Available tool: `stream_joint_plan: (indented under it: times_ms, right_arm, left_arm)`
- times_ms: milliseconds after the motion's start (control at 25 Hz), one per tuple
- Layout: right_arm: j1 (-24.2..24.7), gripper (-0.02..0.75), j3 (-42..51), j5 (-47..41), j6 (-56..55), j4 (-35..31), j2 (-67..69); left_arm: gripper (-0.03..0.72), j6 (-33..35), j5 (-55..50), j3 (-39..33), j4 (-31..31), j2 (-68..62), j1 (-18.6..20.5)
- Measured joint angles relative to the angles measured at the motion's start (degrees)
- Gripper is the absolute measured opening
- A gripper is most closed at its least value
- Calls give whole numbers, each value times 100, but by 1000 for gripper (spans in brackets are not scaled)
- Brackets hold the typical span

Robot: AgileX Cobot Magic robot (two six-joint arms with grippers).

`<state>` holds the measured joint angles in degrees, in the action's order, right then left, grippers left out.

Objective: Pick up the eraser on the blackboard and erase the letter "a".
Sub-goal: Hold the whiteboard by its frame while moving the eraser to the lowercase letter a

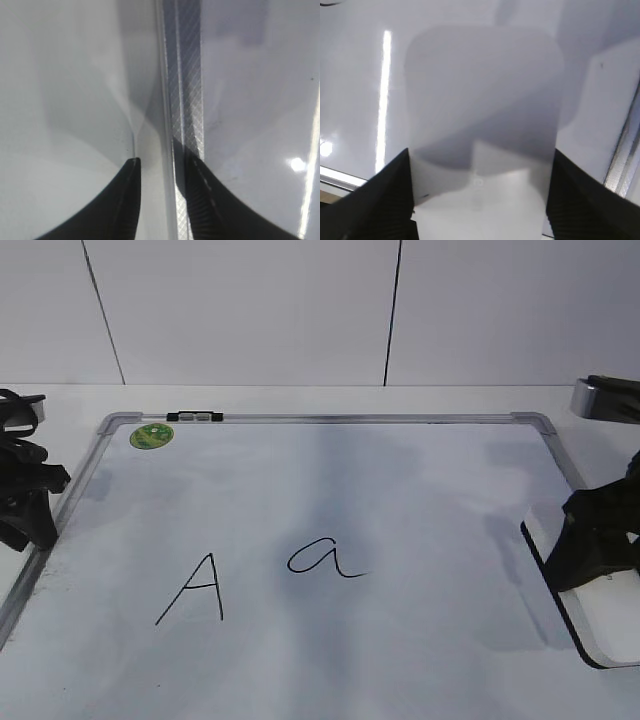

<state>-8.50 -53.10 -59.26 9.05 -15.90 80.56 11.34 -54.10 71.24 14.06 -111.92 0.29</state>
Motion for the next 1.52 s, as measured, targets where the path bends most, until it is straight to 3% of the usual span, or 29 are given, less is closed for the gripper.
stream_joint_plan:
  times_ms: [200,520,760,1040,1520]
  right_arm:
    - [0,571,0,9,0,0,0]
    - [0,571,0,53,0,0,0]
    - [-35,571,0,53,0,12,0]
    - [-571,571,-173,69,-39,105,144]
    - [-1629,571,-1914,4,-131,392,1906]
  left_arm:
    - [224,35,-29,35,19,-75,0]
    - [50,67,-85,51,105,-75,0]
    - [38,67,-100,51,155,-75,9]
    - [38,67,-100,51,155,-79,9]
    - [38,67,-100,51,168,-79,9]
